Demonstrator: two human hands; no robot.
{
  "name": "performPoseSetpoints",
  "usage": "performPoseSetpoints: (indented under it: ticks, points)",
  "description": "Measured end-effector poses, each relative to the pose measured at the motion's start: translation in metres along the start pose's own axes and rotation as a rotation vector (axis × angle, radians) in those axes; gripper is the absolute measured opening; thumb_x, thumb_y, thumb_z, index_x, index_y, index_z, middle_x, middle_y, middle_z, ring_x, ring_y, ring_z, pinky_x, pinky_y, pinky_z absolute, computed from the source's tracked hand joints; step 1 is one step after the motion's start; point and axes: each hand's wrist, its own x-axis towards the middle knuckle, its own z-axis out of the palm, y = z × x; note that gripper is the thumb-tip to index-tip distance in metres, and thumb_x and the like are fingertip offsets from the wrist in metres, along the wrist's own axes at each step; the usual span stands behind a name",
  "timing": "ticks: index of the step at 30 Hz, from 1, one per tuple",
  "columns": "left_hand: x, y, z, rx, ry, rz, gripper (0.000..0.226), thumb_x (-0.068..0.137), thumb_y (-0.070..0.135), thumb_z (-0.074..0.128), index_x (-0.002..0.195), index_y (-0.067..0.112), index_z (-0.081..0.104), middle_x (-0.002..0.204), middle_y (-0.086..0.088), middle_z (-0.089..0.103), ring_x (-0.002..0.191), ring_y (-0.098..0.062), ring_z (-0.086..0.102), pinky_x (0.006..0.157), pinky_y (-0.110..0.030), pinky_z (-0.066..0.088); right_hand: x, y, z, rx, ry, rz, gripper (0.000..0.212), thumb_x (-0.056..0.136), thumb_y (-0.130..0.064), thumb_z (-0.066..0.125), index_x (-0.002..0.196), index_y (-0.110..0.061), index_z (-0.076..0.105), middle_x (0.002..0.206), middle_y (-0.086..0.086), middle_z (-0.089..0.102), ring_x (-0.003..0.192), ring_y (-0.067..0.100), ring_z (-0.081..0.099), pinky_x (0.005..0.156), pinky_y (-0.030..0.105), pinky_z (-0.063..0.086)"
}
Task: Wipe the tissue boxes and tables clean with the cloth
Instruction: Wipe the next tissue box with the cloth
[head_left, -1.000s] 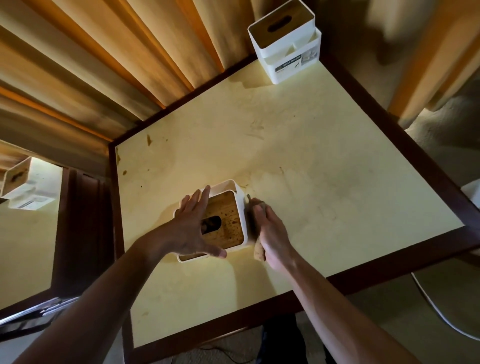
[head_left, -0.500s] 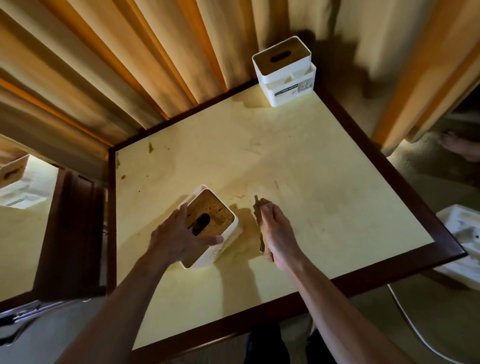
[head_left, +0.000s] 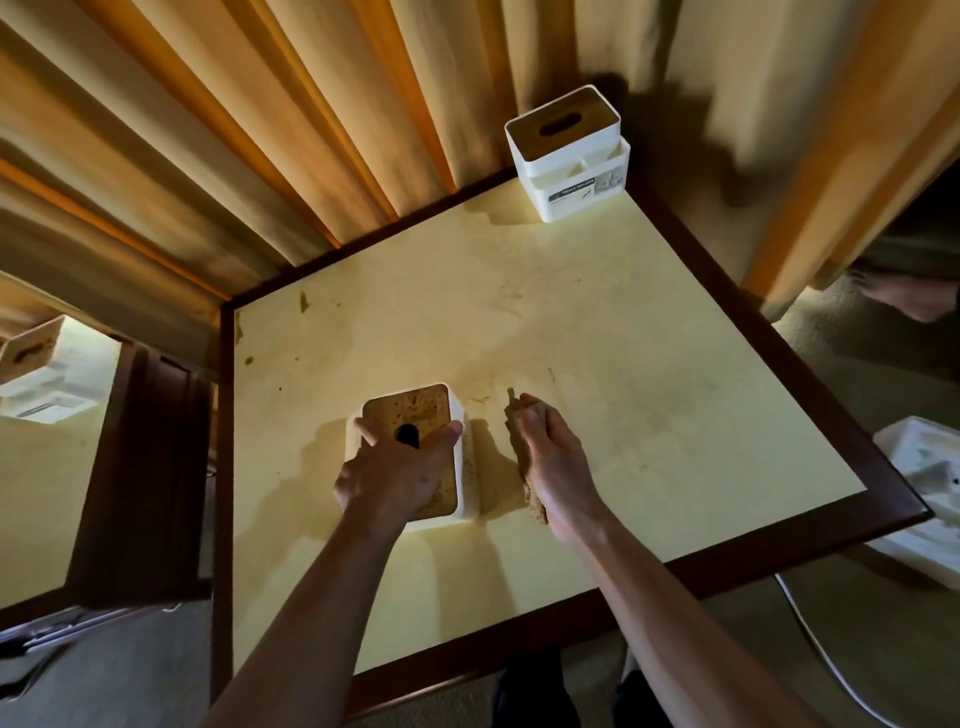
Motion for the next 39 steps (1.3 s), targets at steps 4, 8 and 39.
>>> performPoseSetpoints:
  ticks: [4,8,39]
  points:
    - [-0.004,0.004,-0.002,0.03,-0.004,-0.001,0.126,0.072,0.094,0.038,0.157,0.013,-0.009,0.133,-0.012,0.057,0.122,-0.036,0.055,0.096,-0.042,0.039,0.005,-0.003,-0.002,0.031,0.003,0.003,0.028,0.103,-0.029,0.045,0.106,-0.005,0.059,0.083,0.0,0.047,0.076,0.013,0.043,0.072,0.029,0.04]
    - [0.006,-0.005,-0.007,0.088,-0.102,0.049,0.134,0.06,0.104,0.018,0.153,0.017,-0.026,0.141,-0.009,0.052,0.121,-0.035,0.056,0.099,-0.043,0.042,0.009,-0.002,0.0,0.038,-0.026,0.019,0.032,0.103,-0.032,0.045,0.111,-0.005,0.058,0.088,0.005,0.051,0.08,0.015,0.046,0.07,0.024,0.042]
    - [0.049,-0.02,-0.034,0.556,-0.332,0.759,0.173,0.039,0.084,0.078,0.145,0.017,-0.041,0.154,0.007,-0.044,0.141,-0.017,-0.041,0.122,-0.045,0.004,0.04,0.051,0.065,-0.128,-0.194,0.235,0.082,0.079,-0.082,0.033,0.151,-0.047,0.011,0.16,-0.023,0.003,0.149,0.012,0.012,0.12,0.051,0.018]
